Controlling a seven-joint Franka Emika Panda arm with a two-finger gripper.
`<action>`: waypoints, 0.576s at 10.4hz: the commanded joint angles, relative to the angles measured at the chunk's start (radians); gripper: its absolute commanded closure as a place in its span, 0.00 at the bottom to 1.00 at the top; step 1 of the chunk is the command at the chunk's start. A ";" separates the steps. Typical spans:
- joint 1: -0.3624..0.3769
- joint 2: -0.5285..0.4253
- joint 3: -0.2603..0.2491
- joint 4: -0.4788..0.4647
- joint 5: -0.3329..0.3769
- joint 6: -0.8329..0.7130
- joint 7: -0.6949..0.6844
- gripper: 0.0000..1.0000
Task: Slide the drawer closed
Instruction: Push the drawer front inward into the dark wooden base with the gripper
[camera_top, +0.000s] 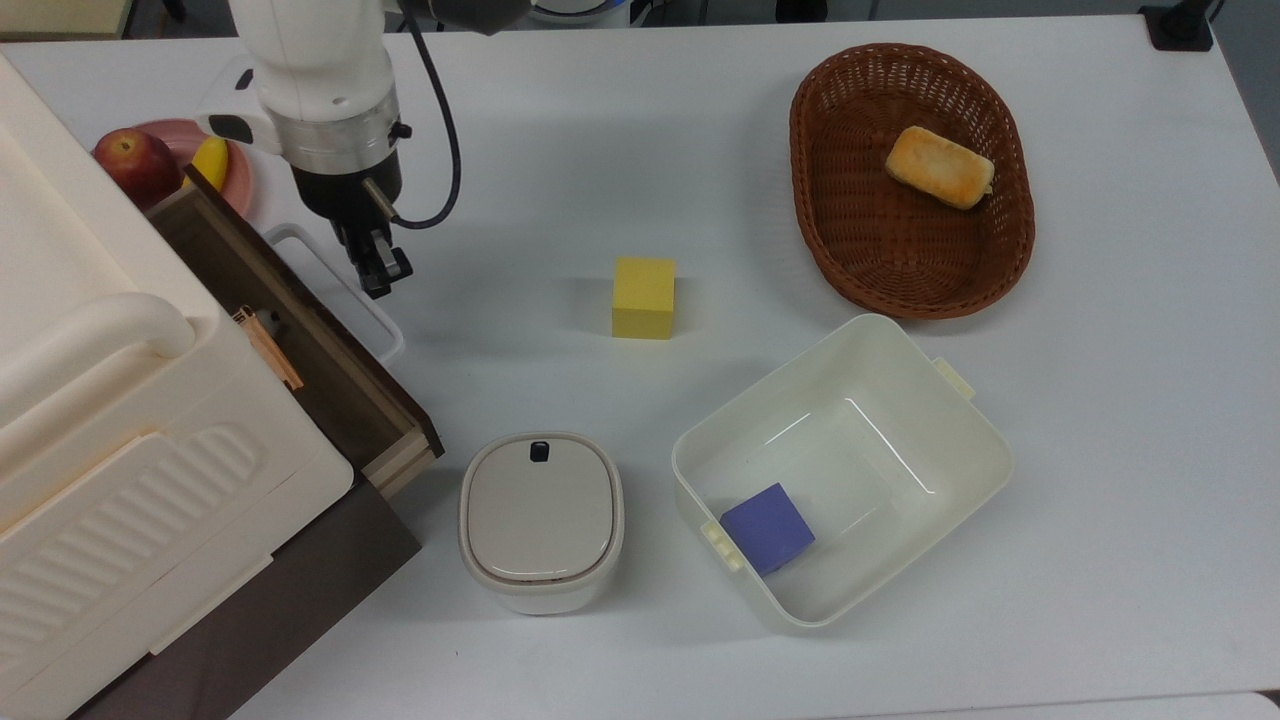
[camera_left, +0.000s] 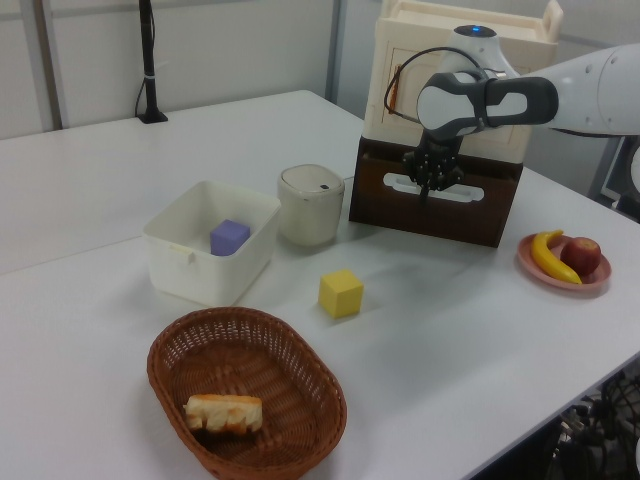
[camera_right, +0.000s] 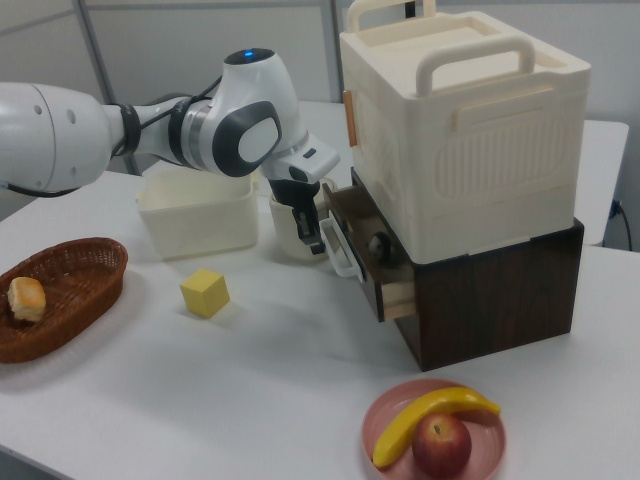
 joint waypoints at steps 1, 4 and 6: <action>-0.006 0.034 -0.011 0.044 -0.041 0.025 -0.004 1.00; -0.022 0.056 -0.017 0.063 -0.041 0.052 -0.004 1.00; -0.028 0.056 -0.022 0.064 -0.041 0.054 -0.003 1.00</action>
